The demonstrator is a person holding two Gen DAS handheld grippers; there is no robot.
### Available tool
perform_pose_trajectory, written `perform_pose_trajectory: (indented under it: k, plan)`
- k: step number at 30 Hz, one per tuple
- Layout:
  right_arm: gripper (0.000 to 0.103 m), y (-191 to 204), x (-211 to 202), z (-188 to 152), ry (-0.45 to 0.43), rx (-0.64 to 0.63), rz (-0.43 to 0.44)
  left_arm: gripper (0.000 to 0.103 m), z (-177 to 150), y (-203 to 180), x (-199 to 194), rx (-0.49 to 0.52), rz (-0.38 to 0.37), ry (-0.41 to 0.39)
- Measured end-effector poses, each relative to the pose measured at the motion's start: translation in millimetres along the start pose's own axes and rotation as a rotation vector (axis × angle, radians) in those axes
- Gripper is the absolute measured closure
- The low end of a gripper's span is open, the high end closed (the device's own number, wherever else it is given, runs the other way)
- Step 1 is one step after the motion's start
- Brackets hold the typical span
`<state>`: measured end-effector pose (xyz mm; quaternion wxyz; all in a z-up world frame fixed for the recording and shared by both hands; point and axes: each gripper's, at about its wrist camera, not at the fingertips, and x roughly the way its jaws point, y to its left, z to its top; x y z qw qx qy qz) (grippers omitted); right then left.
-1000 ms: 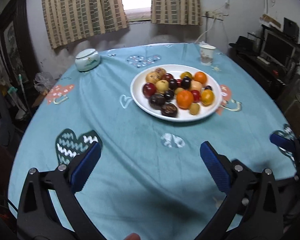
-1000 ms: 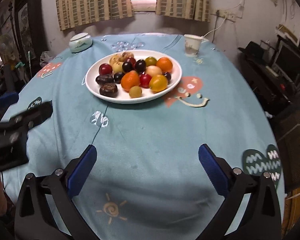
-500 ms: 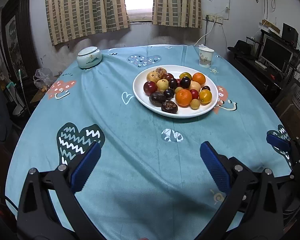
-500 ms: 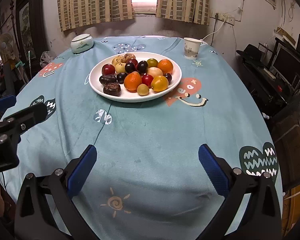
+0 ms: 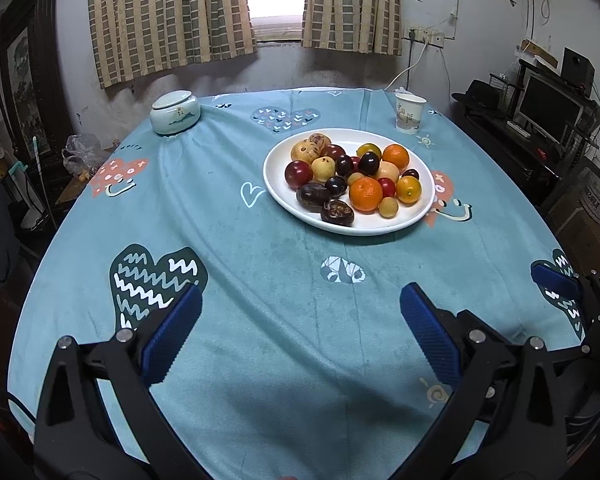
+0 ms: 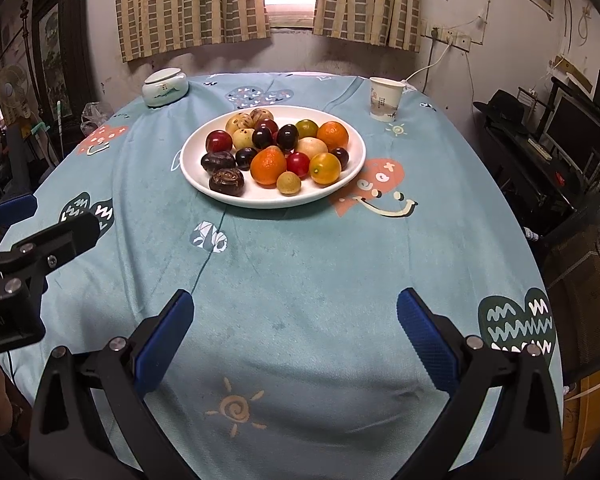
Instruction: Organize fruits
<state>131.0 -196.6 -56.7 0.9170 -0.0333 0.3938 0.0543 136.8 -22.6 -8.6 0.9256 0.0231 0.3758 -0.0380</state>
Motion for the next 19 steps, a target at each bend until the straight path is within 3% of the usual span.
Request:
perform_pose_trajectory:
  k: [19]
  plan:
    - [0.001,-3.0,0.2,-1.3,0.002,0.021,0.007,0.002,-1.6,-1.4,-0.3,0.013,-0.014,-0.004]
